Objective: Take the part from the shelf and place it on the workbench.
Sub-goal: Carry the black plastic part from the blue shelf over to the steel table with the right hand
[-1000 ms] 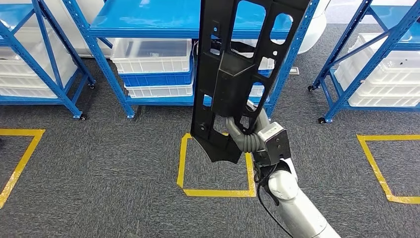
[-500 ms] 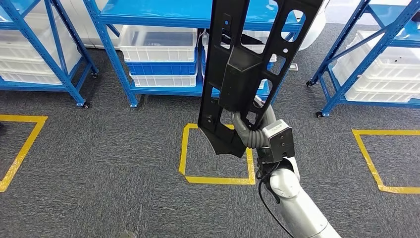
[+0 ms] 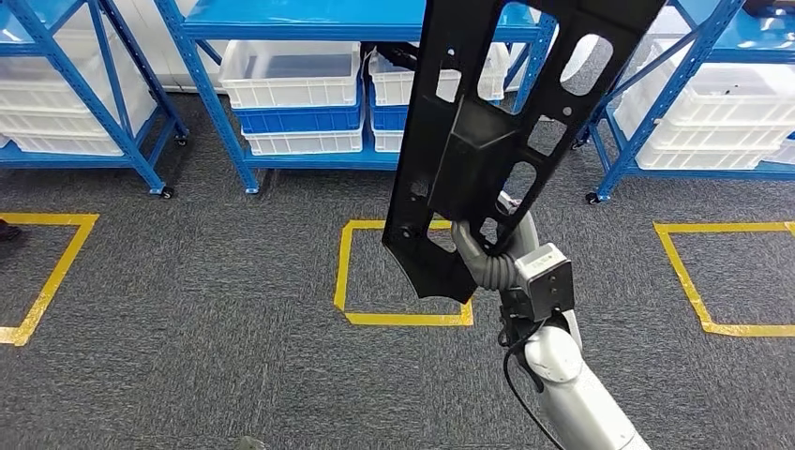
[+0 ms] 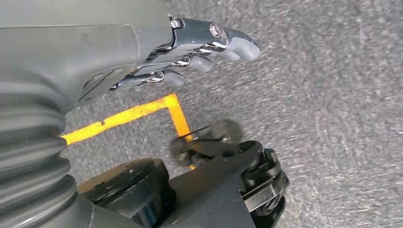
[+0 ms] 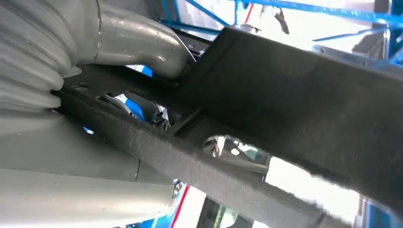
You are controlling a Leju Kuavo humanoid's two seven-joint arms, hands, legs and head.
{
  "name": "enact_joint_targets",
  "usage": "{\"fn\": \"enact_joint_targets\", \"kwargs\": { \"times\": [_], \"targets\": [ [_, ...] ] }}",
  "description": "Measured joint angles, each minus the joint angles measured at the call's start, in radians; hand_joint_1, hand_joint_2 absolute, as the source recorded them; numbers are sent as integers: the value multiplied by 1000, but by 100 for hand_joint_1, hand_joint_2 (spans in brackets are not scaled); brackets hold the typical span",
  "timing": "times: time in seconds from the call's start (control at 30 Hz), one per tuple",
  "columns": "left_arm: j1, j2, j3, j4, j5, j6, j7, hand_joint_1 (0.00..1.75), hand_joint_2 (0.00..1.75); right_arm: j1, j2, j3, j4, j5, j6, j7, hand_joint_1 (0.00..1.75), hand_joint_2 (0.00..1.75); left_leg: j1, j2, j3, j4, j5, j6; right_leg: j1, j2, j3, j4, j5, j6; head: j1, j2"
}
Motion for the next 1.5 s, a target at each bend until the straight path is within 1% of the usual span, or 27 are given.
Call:
{"fn": "enact_joint_targets", "kwargs": {
  "times": [0.07,0.13,0.2,0.27,0.3,0.37,0.43,0.5,0.53,0.57,0.6,0.63,0.67,0.7,0.77,0.8,0.87,0.93,0.97,1.0,1.03,1.13,1.17,1.27,1.33,1.43,1.5],
  "targets": [
    [0,0,3,0,3,1,0,0,175,26,-12,-17,-19,5,4,-7,175,175,2,-1,88,-85,40,1,0,0,-24,9,14,8,0,0],
    [0,0,6,0,5,3,0,0,175,43,-20,-33,-39,11,9,-14,175,175,0,-7,187,-224,23,5,3,0,-41,21,24,19,0,0],
    [2,-1,12,0,5,3,-1,0,175,55,-26,-45,-57,15,13,-19,175,175,-8,-11,221,-288,0,16,3,0,-50,23,38,35,1,0],
    [6,-1,17,0,6,4,-3,0,175,71,-31,-54,-69,19,14,-22,175,175,-13,-8,205,-296,16,35,0,0,-61,23,46,48,0,0],
    [7,-1,19,0,7,4,-4,0,175,80,-33,-59,-74,21,14,-23,175,175,-13,-6,194,-298,28,46,-2,0,-72,36,30,48,1,0],
    [8,-1,22,1,8,4,-7,0,175,93,-37,-69,-86,26,14,-26,175,175,-11,-3,166,-300,56,60,-4,1,-107,117,-49,40,3,0],
    [8,-1,25,1,8,3,-9,0,175,101,-41,-77,-97,29,13,-29,175,175,-11,-1,130,-299,83,63,-3,1,-140,249,-125,39,4,0],
    [9,-2,26,1,8,3,-9,0,175,107,-43,-81,-102,32,13,-31,175,175,-10,2,97,-298,108,61,-4,0,-132,318,-127,57,5,0],
    [9,-2,26,1,8,3,-9,0,175,110,-43,-81,-105,33,13,-31,175,175,-10,4,82,-298,120,58,-4,0,-101,298,-104,69,5,0],
    [9,-4,27,1,8,3,-10,0,175,111,-43,-82,-108,36,14,-31,175,175,-10,4,68,-298,132,55,-5,0,-52,242,-82,77,5,0],
    [8,-5,27,0,7,2,-10,0,175,110,-43,-82,-111,39,15,-31,175,175,-11,4,56,-298,143,50,-4,0,9,163,-78,77,5,0],
    [7,-6,27,0,7,2,-12,0,175,109,-43,-82,-114,44,16,-32,175,175,-12,5,46,-297,154,44,-2,1,65,82,-84,70,4,0],
    [6,-7,28,0,6,3,-15,0,175,109,-43,-82,-117,48,19,-32,175,175,-13,5,41,-298,164,38,1,1,101,23,-99,59,4,0],
    [6,-7,28,-1,6,3,-17,0,175,109,-42,-82,-119,53,21,-32,175,175,-13,5,39,-302,174,31,6,2,116,-8,-112,47,4,0],
    [6,-8,30,-1,6,5,-20,0,175,110,-41,-82,-120,58,23,-33,175,175,-10,6,39,-310,190,16,5,2,105,-17,-103,25,4,0],
    [6,-8,30,-1,6,6,-20,0,175,110,-40,-81,-120,59,24,-33,175,175,-8,5,35,-305,180,11,3,2,99,-17,-93,14,3,0],
    [8,-8,31,-1,6,6,-20,0,175,110,-38,-81,-120,60,24,-33,175,175,-5,3,13,-240,106,4,-4,0,87,-20,-72,-6,1,0],
    [9,-8,31,-1,6,6,-20,0,175,111,-35,-81,-120,60,25,-33,175,175,-4,0,-20,-109,14,-2,0,0,73,-18,-55,-14,1,0],
    [9,-8,31,0,6,6,-20,0,175,112,-34,-80,-120,60,25,-33,175,175,-4,-1,-29,-54,-7,-5,1,0,64,-17,-47,-13,1,0],
    [9,-8,31,0,6,6,-20,0,175,114,-34,-80,-120,60,25,-33,175,175,-4,-2,-23,-30,-9,-6,3,0,55,-16,-41,-12,1,0],
    [9,-8,31,0,6,6,-20,0,175,115,-33,-80,-120,60,25,-33,175,175,-4,-2,4,-48,5,-5,3,0,49,-14,-37,-9,1,0],
    [9,-8,31,-1,5,6,-20,0,175,117,-33,-80,-120,60,25,-33,175,175,-4,-4,147,-240,48,4,6,0,37,-7,-29,-3,2,0],
    [9,-8,31,-1,5,6,-19,0,175,117,-33,-80,-121,61,25,-33,175,175,-6,-5,174,-282,51,10,7,0,34,-5,-27,1,2,0],
    [10,-8,31,0,2,7,-17,0,175,119,-34,-81,-123,65,26,-33,175,175,-11,-5,174,-308,56,29,10,0,22,-2,-18,18,2,0],
    [10,-8,31,-1,-3,7,-20,0,175,120,-35,-82,-126,67,26,-33,175,175,-8,-2,166,-317,67,46,9,0,1,25,-35,25,4,0],
    [11,-8,31,-1,-8,5,-26,0,175,123,-38,-85,-127,68,28,-34,175,175,-6,-1,148,-320,82,59,4,0,-80,200,-121,25,8,0],
    [12,-8,31,-1,-9,4,-27,0,175,126,-38,-86,-127,66,31,-34,175,175,-5,0,135,-319,91,58,-1,0,-114,284,-149,34,8,0]
  ]
}}
